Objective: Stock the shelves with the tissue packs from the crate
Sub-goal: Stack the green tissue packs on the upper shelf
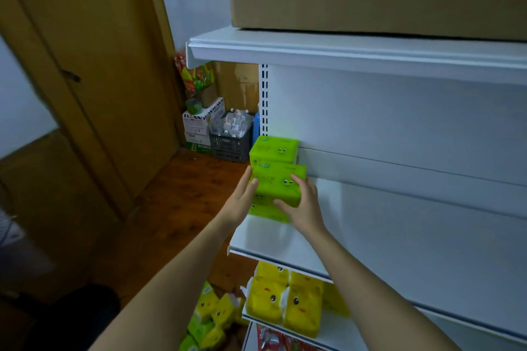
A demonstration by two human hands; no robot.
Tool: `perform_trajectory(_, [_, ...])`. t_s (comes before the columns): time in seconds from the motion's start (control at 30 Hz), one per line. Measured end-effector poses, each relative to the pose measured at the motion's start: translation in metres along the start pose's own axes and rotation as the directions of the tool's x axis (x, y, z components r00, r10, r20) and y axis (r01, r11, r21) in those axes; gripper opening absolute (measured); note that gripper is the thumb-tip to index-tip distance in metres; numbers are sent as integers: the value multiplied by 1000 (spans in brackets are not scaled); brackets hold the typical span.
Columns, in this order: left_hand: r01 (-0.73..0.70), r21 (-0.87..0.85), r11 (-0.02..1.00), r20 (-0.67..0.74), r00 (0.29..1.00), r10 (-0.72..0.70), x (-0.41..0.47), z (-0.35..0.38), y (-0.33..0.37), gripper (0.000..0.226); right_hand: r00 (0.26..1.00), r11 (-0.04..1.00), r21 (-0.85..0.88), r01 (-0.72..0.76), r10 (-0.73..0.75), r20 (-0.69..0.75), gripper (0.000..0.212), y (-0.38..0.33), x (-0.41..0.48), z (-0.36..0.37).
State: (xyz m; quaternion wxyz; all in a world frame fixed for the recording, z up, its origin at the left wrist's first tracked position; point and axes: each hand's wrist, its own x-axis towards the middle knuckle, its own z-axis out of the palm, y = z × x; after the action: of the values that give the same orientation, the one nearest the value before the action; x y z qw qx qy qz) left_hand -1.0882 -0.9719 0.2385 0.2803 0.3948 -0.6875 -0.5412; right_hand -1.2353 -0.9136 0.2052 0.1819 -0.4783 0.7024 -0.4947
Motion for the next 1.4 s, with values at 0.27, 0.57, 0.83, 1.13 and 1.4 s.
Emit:
perform_trajectory(0.27, [211,285,935,-120,976,-184,-28,13,-85,83,999,1000,-27,9,-10,-42,68,5,4,17])
perform_trajectory(0.57, [179,210,961,27,982,-189,-32,2,-116,70,999,998,-66,-14,11,-43,69,-3,11,22])
perform_trajectory(0.83, [178,68,982,69,981,-182,-46,3,-97,48,1000,996,-88,2,-4,-19,67,-2,5,21])
perform_trajectory(1.13, [254,23,967,48,966,-255,-49,6,-93,69,999,994,-109,-4,9,46,74,-5,12,19])
perform_trajectory(1.4, [309,83,947,-180,940,-291,-81,-25,-96,67,957,956,-166,243,-265,-122,82,-35,-21,17])
